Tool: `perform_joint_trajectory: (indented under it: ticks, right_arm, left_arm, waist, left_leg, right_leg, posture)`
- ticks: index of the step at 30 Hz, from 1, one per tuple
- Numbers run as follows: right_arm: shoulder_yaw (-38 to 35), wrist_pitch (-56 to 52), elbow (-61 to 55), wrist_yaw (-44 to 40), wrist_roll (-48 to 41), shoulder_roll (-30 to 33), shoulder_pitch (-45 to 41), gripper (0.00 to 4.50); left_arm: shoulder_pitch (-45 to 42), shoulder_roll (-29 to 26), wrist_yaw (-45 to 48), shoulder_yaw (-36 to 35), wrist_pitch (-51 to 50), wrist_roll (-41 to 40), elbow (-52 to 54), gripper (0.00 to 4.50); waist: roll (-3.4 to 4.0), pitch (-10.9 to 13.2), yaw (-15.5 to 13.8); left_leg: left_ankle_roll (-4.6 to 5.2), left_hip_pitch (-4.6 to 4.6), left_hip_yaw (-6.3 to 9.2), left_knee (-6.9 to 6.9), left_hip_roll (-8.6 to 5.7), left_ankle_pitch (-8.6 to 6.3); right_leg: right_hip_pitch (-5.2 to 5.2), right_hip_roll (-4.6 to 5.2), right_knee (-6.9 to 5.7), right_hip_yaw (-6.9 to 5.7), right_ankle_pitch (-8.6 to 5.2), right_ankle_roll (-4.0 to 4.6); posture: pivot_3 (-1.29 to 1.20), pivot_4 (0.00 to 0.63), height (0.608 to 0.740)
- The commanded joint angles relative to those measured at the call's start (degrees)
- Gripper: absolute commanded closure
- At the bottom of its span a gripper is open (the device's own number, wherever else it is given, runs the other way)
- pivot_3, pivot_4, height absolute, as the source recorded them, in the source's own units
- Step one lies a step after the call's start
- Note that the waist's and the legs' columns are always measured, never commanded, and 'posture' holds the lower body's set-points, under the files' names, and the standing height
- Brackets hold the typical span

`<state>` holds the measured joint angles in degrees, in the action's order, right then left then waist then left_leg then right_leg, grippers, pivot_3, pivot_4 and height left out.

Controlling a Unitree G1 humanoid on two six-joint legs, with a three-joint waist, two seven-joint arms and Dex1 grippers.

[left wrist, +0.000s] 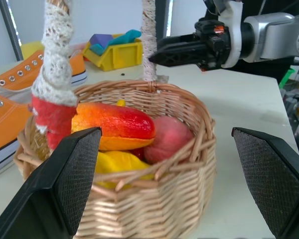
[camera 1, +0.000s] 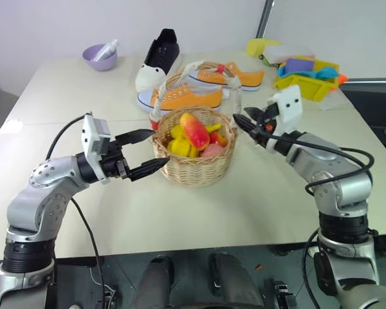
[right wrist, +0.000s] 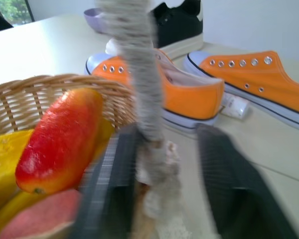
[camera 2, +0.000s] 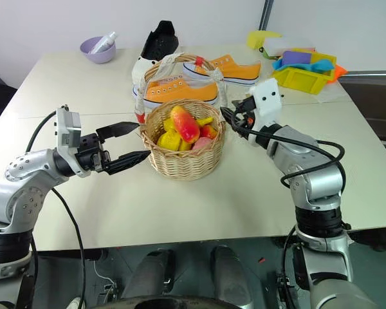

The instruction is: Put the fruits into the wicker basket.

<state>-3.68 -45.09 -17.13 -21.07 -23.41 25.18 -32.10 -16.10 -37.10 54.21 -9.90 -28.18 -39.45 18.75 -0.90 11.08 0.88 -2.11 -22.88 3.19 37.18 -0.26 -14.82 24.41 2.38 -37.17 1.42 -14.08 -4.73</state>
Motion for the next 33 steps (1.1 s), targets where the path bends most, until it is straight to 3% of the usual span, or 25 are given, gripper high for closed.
perform_joint_trajectory:
  ticks: [1, 7, 12, 19, 24, 28, 31, 33]
  right_arm:
    - [-1.37, 1.26, -1.71, -0.09, -0.39, -0.13, -0.76, 4.48]
    - [-3.23, 1.81, -3.57, -0.07, -0.10, 1.72, 0.01, 4.48]
    - [-12.78, 2.45, -2.76, 2.97, -0.33, 4.34, 0.42, 4.48]
    - [-25.88, 4.32, 11.98, 12.26, 1.92, 7.24, -1.83, 4.48]
    - [-27.60, 9.43, 18.77, 13.10, 3.35, 8.70, -2.11, 4.48]
    - [-27.01, 11.02, 15.98, 11.59, 3.57, 9.41, 1.44, 2.86]
    - [-28.14, 13.81, 10.20, 7.07, 2.50, 10.03, 9.19, 1.28]
    - [-29.10, 15.64, 7.24, 3.67, 1.28, 10.47, 14.03, 1.28]
  left_arm:
    - [0.47, -0.01, -0.38, -1.09, 0.66, -1.05, 2.28, 0.00]
    - [0.63, 0.39, -0.38, -0.29, 1.21, -0.37, 1.75, 0.00]
    - [0.49, 0.58, -0.11, -0.03, 1.29, -0.09, 1.43, 0.00]
    - [-0.15, 1.71, 0.45, 1.17, 1.69, 0.50, 0.42, 0.00]
    - [-0.58, 2.49, 0.04, 2.02, 1.69, 0.88, 0.57, 0.00]
    - [0.20, 2.59, -2.09, 2.38, 1.60, 3.04, -0.05, 0.00]
    - [1.59, 4.37, -7.98, 1.43, 3.52, 7.76, -3.77, 0.00]
    - [2.99, 4.67, -10.63, 0.92, 5.17, 10.91, -6.65, 0.00]
  waist:
    - [0.00, 0.00, -0.08]
    - [0.00, 0.00, -0.05]
    - [0.00, 0.00, -0.25]
    - [0.00, 0.00, -0.06]
    - [0.06, 0.01, 0.42]
    - [0.09, 0.00, 0.23]
    - [0.11, -0.03, -0.29]
    - [0.12, -0.03, -0.32]
  left_leg:
    - [0.00, 0.00, 0.00, 0.00, -0.01, 0.00]
    - [0.00, 0.00, 0.00, 0.01, -0.01, 0.00]
    - [0.00, -0.05, 0.01, 0.02, -0.03, 0.00]
    - [0.00, -0.05, -0.03, 0.02, -0.11, 0.00]
    - [0.00, 0.06, -0.14, -0.05, -0.09, 0.00]
    - [0.01, 0.11, -0.15, -0.07, -0.04, 0.00]
    - [0.01, 0.11, -0.11, -0.06, -0.04, 0.00]
    - [0.01, 0.11, -0.07, -0.06, -0.04, 0.00]
  right_leg:
    - [0.00, 0.01, 0.00, 0.00, 0.00, 0.00]
    - [0.00, 0.01, 0.00, 0.00, 0.00, 0.00]
    - [0.00, 0.05, 0.01, -0.01, 0.00, 0.00]
    - [0.00, 0.04, 0.01, -0.01, 0.00, 0.00]
    - [0.00, -0.01, -0.02, 0.07, 0.00, 0.00]
    - [0.01, -0.07, -0.05, 0.09, 0.00, 0.00]
    - [-0.04, -0.05, -0.04, 0.09, 0.00, 0.00]
    - [-0.11, 0.00, 0.01, 0.07, -0.01, -0.02]
  posture:
    - [0.00, 0.150, 0.738]
    - [0.00, 0.150, 0.738]
    - [0.00, 0.150, 0.738]
    - [0.00, 0.150, 0.738]
    - [0.00, 0.150, 0.738]
    - [0.00, 0.150, 0.738]
    - [0.00, 0.150, 0.738]
    - [0.00, 0.150, 0.738]
